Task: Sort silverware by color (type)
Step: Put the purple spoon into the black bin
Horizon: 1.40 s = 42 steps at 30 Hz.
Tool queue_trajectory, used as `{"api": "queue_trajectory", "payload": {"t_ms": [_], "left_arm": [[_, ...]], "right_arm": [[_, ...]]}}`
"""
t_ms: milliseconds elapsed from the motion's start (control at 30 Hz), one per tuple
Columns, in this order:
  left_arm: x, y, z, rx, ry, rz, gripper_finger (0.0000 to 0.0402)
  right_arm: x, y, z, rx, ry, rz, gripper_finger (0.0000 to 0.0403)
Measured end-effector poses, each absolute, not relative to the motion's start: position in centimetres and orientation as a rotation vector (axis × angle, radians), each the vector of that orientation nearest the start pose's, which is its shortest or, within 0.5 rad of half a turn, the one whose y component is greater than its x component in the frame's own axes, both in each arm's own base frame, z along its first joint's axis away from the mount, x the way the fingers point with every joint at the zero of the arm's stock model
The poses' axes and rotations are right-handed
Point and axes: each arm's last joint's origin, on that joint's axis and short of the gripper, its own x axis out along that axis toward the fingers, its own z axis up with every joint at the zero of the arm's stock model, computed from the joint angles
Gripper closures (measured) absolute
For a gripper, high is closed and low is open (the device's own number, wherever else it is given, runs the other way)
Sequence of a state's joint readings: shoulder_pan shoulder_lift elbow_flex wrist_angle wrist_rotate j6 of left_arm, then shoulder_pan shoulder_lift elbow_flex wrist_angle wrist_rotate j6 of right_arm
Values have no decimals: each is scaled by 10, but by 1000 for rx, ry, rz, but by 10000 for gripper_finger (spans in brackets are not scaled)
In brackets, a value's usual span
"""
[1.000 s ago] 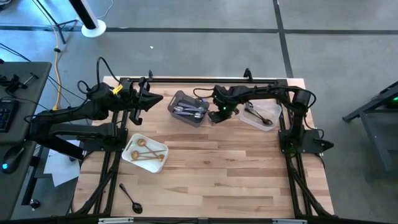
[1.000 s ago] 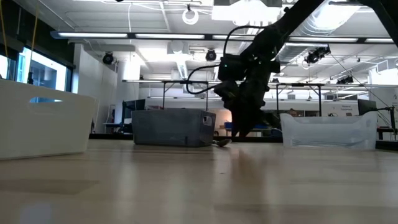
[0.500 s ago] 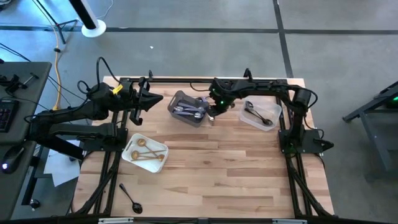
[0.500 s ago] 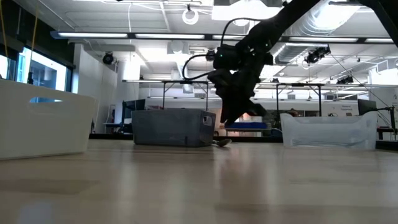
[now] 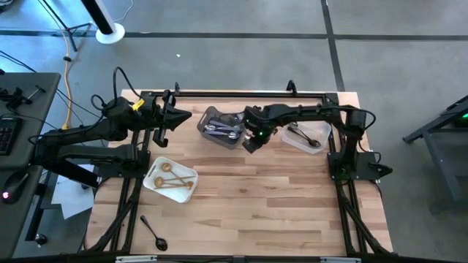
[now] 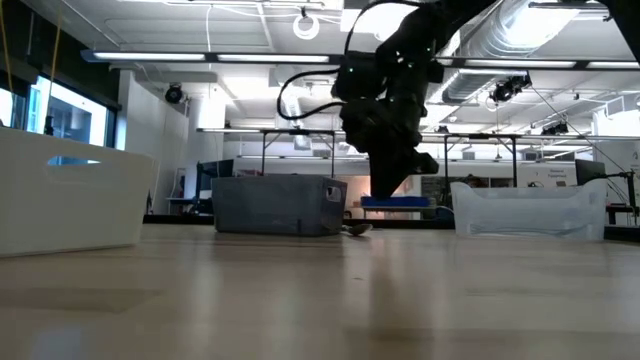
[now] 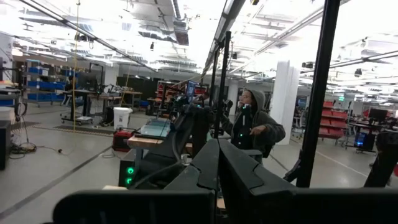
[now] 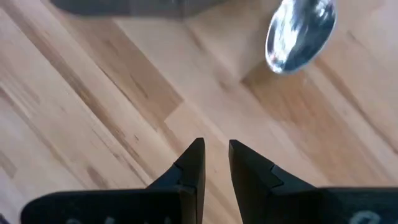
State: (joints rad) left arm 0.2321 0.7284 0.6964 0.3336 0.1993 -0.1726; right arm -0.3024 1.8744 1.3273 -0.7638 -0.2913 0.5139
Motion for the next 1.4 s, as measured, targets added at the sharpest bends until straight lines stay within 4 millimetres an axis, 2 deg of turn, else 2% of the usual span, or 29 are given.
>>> {"api": "queue_trajectory", "payload": {"t_ms": [167,233,433,567,667,833,1033,1233,1400], "left_arm": [[159,32,360,-106,-296,7,401],[159,32,360,-106,-297,7,401],[159,32,360,-106,-297,8,401],[159,32,360,-106,-297,8,401],[159,32,360,-106,-297,8,401],[159,32,360,-106,-298,8,401],[159,32,360,-106,-298,8,401],[159,32,360,-114,-298,7,401],[159,32,360,-114,-297,7,401]], "right_arm": [[347,-93,192,807,1250,-427,348],[339,-91,194,828,1208,-438,348],[284,-74,184,1084,1011,-547,358],[266,-57,184,1274,748,-561,371],[266,-45,180,1377,578,-601,382],[276,-31,168,1504,446,-698,389],[286,-28,159,1653,239,-823,389],[288,-30,147,1693,207,-907,379],[292,-32,136,1725,198,-930,336]]}}
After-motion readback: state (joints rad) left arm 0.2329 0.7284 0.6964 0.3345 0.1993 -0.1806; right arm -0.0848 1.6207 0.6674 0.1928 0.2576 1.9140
